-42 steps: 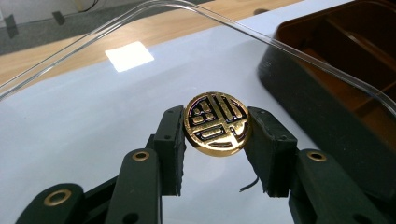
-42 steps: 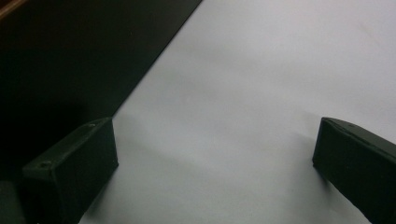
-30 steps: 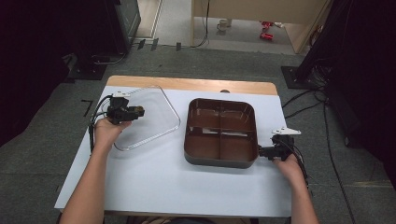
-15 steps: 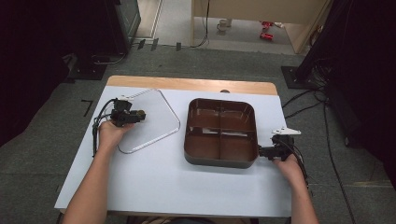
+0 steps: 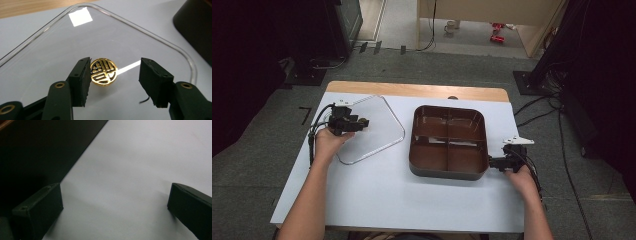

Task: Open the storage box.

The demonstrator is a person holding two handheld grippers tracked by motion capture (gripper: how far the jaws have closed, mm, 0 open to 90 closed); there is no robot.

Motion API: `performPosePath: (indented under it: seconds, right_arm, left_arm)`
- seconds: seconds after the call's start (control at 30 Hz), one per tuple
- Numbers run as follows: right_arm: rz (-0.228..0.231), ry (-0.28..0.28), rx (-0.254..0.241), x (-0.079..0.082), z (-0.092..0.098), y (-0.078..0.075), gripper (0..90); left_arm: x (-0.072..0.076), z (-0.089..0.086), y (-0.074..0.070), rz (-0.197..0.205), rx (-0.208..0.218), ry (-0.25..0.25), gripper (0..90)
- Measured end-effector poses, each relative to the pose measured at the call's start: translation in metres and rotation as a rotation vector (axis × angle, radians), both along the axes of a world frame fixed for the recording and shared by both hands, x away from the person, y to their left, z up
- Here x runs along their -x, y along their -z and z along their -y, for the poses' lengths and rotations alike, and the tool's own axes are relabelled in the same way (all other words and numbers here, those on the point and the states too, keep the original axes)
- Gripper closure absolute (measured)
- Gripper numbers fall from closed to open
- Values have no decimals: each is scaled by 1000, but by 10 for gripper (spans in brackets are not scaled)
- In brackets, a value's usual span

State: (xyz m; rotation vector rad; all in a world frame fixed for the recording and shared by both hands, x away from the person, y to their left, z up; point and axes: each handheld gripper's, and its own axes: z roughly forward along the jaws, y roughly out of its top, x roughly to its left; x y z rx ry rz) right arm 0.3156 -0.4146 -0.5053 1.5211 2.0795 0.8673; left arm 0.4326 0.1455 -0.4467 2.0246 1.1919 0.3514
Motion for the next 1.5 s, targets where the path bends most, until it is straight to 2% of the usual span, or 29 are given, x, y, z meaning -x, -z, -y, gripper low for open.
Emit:
performPosePath:
  seconds: [0.13, 0.23, 0.33, 0.53, 0.63, 0.73, 0.9, 1.17, 1.5]
  right_arm:
    - [1, -1, 1, 0, 0, 0, 0]
    - [1, 0, 1, 0, 0, 0, 0]
    - [1, -1, 1, 0, 0, 0, 0]
    - [1, -1, 1, 0, 0, 0, 0]
    - [1, 0, 1, 0, 0, 0, 0]
    - [1, -1, 1, 0, 0, 0, 0]
    - [0, 1, 0, 0, 0, 0, 0]
    - [1, -1, 1, 0, 0, 0, 0]
    - [1, -1, 1, 0, 0, 0, 0]
  left_arm:
    - [9, 4, -2, 2, 5, 18, 411]
    - [18, 11, -4, 14, -9, 47, 406]
    - [29, 18, -5, 21, 4, 75, 387]
    - [45, 25, -4, 47, 13, 100, 378]
    - [54, 30, -2, 45, 31, 118, 363]
    - [65, 37, 2, 48, 27, 155, 317]
    - [76, 46, 6, 39, 35, 193, 306]
    - [93, 67, 17, 34, -6, 272, 262]
    - [107, 89, 31, -8, -36, 380, 261]
